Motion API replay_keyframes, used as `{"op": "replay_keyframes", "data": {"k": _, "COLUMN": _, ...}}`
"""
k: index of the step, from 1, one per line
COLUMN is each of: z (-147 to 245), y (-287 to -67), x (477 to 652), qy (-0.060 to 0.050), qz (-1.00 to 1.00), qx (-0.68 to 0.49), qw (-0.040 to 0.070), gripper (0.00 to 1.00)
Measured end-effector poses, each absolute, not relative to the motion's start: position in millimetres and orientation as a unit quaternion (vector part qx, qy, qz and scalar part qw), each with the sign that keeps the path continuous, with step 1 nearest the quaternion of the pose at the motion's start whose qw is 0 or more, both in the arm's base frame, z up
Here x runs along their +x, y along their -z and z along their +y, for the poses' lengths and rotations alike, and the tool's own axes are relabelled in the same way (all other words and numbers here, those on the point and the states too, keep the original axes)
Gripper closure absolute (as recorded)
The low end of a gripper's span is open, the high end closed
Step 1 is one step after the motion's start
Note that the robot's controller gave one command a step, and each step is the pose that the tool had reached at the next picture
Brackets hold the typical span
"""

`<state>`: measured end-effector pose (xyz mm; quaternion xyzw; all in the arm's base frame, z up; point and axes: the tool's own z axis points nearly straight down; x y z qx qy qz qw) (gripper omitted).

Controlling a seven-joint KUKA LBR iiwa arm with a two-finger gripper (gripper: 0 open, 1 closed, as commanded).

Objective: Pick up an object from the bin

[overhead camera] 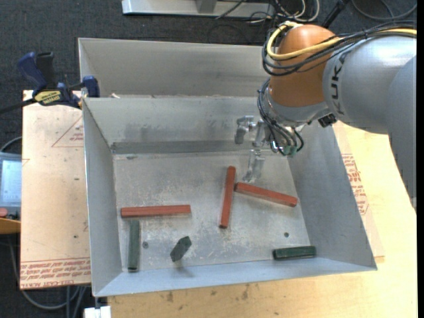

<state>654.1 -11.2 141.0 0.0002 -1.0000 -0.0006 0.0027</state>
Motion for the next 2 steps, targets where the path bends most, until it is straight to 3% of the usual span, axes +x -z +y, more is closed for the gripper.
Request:
{"op": "replay_keyframes", "data": {"k": 1, "z": -45.9, "y": -66.0, "x": 621.0, "qy": 0.000, "qz": -0.998, "qx": -0.062, "qw": 0.003, "gripper": 0.00}}
{"op": "replay_keyframes", "data": {"k": 2, "z": -41.2, "y": -100.6, "x": 609.3, "qy": 0.001, "qz": -0.982, "qx": -0.187, "qw": 0.000, "gripper": 0.00}}
